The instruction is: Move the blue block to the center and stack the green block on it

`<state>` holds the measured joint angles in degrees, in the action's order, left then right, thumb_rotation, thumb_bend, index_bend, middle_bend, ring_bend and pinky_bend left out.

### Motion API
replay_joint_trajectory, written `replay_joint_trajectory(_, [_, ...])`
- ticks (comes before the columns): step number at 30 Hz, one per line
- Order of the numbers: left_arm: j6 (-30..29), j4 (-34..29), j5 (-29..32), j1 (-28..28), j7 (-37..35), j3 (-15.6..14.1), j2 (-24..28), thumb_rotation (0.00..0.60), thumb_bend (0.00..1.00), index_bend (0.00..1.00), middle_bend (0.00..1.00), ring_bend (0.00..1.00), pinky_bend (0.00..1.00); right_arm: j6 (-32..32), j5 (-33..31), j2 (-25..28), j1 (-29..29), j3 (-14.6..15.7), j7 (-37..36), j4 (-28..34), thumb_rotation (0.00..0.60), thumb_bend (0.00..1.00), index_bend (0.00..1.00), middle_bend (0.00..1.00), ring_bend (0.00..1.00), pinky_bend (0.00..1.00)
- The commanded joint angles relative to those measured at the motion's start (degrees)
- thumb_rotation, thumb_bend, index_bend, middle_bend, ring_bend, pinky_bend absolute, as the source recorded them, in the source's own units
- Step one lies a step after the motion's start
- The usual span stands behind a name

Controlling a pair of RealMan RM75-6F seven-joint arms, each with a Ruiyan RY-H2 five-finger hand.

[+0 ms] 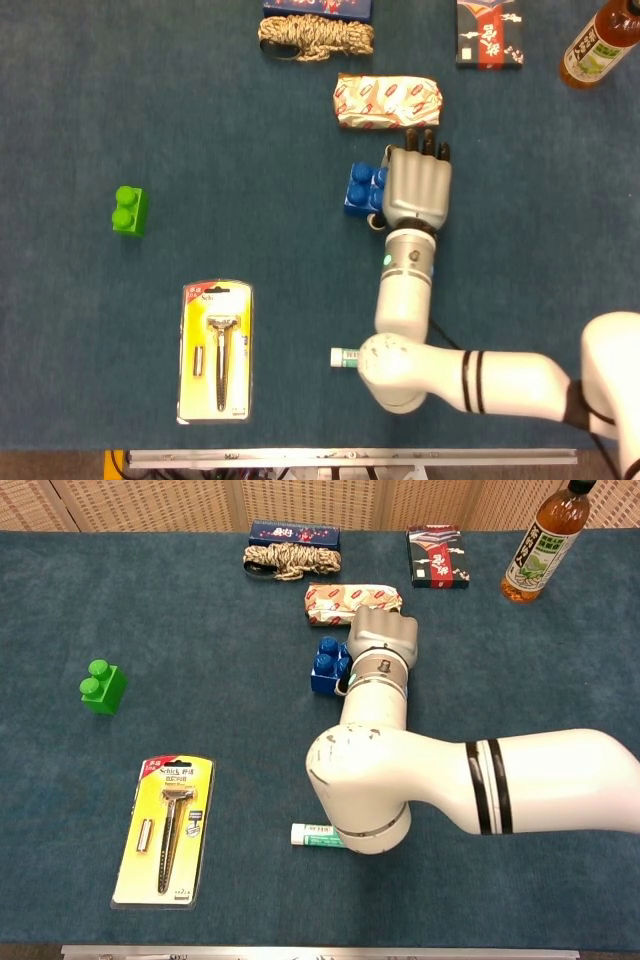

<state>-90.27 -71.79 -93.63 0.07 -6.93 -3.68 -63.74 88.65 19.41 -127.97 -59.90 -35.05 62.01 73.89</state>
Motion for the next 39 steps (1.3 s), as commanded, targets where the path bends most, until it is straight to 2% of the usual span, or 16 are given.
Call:
replay_joint_trajectory(1, [-0.15, 0.31, 0.16, 0.11, -0.34, 0.1, -0.29, 0.6, 0.25, 0.4, 0.45, 0.28, 0.48, -0.76, -0.04, -2.04, -1.61, -1.57, -0.03, -2.82, 0.6, 0.27, 0.57, 0.15, 0.0, 0.1])
replay_joint_trajectory(16, [-0.6, 1.56, 0.11, 0.58, -2.2, -0.14, -1.2, 0.6, 0.25, 0.4, 0.45, 0.28, 0.48, -2.0, -9.54, -2.04, -10.55, 2.98, -9.26, -7.08, 0.6, 0.29, 0.57, 0.15, 0.0, 0.1])
replay_joint_trajectory(30, [-0.09, 2.58, 0.53, 0.81, -2.86, -0.26, -1.92, 0.6, 0.25, 0.4, 0.45, 0.28, 0.48, -1.84, -13.89, -2.04, -16.47, 3.45, -15.02, -11.28, 0.6, 0.3, 0.57, 0.15, 0.0, 0.1])
replay_joint_trajectory(39, [0.04, 2.91, 0.73, 0.96, -3.16, -0.29, -2.21, 0.6, 0.25, 0.4, 0.45, 0.28, 0.48, -2.01, -14.51, -2.04, -17.73, 5.63, -16.15, -11.8, 0.6, 0.3, 0.57, 0.14, 0.0, 0.1])
